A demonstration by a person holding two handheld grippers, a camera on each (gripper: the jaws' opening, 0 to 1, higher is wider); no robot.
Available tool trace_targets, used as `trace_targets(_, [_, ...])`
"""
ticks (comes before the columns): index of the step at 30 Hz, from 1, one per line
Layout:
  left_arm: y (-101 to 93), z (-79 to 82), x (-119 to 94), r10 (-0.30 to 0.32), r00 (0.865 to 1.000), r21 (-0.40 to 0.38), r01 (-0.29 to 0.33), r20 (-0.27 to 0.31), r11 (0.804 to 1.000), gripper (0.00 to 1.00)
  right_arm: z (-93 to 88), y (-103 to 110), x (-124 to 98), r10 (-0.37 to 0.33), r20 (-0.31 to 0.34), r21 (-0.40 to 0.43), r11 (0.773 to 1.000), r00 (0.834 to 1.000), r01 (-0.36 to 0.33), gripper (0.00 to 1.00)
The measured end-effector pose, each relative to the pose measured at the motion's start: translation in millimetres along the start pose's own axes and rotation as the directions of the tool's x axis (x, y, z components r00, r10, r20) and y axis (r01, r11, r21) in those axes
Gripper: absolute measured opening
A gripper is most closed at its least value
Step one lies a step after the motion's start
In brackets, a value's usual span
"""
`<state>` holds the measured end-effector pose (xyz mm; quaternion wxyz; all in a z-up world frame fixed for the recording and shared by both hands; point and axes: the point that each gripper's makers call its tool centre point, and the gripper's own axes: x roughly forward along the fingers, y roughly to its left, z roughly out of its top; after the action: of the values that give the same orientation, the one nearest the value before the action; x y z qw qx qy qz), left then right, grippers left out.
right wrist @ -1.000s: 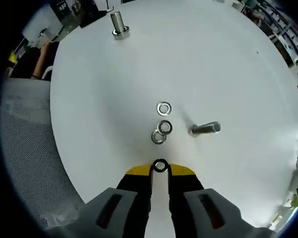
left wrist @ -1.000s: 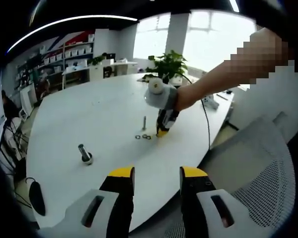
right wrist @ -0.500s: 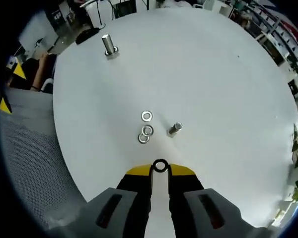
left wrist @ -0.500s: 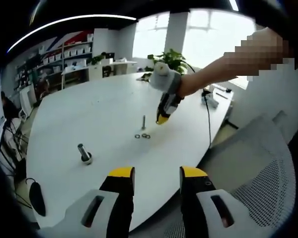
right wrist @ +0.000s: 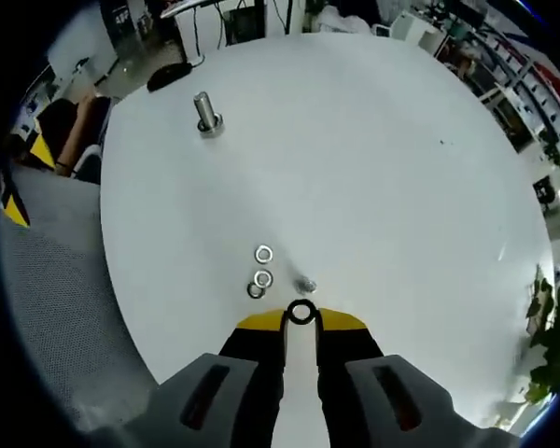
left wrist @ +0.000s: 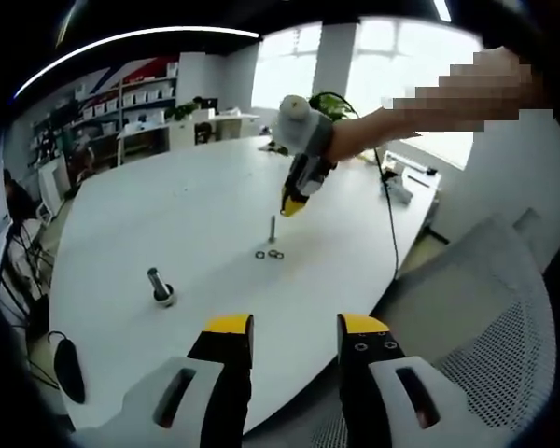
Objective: Place the washer onto the threaded stud by aligning its center hole with the stud, sliding it down to the base, and recovering from edge contact or off-axis alignment until the washer reaches the visible bottom stop.
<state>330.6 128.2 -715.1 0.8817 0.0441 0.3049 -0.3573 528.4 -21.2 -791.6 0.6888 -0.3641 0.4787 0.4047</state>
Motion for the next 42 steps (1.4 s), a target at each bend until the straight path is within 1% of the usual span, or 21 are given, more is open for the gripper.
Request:
trace_targets(4, [0.0, -0.2, 0, 0.001, 1.0, 0.004, -0.001, 0.0, 1.0, 0.34, 8.3, 1, 0, -0.003, -0.003, -0.022, 1.0, 1.0, 0.003, 0.12])
trace_targets(7, [1.5, 0.9, -1, 0.007, 1.0, 0.001, -0.007, 0.007, 1.0, 0.34, 6.7, -2, 4, -0.004, -0.019, -0.027, 1.0, 1.0, 0.004, 0.12])
trace_targets(16, [2.8, -0.5, 0, 0.017, 1.0, 0.005, -0.017, -0.002, 1.0, 0.34, 5.7, -3, 12, 0.01, -0.049, -0.03, 0.999, 0.999, -0.011, 0.12])
trace_targets(19, [3.0, -1.1, 1, 0.019, 1.0, 0.01, -0.019, -0.008, 1.0, 0.34, 2.5, -3, 17, 0.013, -0.072, -0.031, 0.999, 0.997, -0.016, 0.13])
trace_targets(29, [4.3, -1.3, 1, 0.023, 1.0, 0.004, -0.023, -0.01, 1.0, 0.34, 1.2, -7, 24, 0.023, -0.088, -0.028, 0.999, 0.996, -0.025, 0.13])
trace_targets(38, [4.4, -2.1, 2, 0.023, 1.0, 0.003, -0.023, -0.017, 1.0, 0.34, -4.3, -5, 39, 0.038, -0.1, -0.021, 0.999, 0.994, -0.04, 0.13])
trace_targets(40, [4.7, -2.0, 2, 0.025, 1.0, 0.005, -0.025, -0.016, 1.0, 0.34, -7.9, -7, 46, 0.039, -0.107, -0.017, 0.999, 0.993, -0.041, 0.13])
trace_targets(42, [5.5, -2.3, 1, 0.029, 0.999, 0.003, -0.029, -0.018, 1.0, 0.33, -10.9, -4, 49, 0.04, -0.112, -0.017, 0.999, 0.993, -0.042, 0.13])
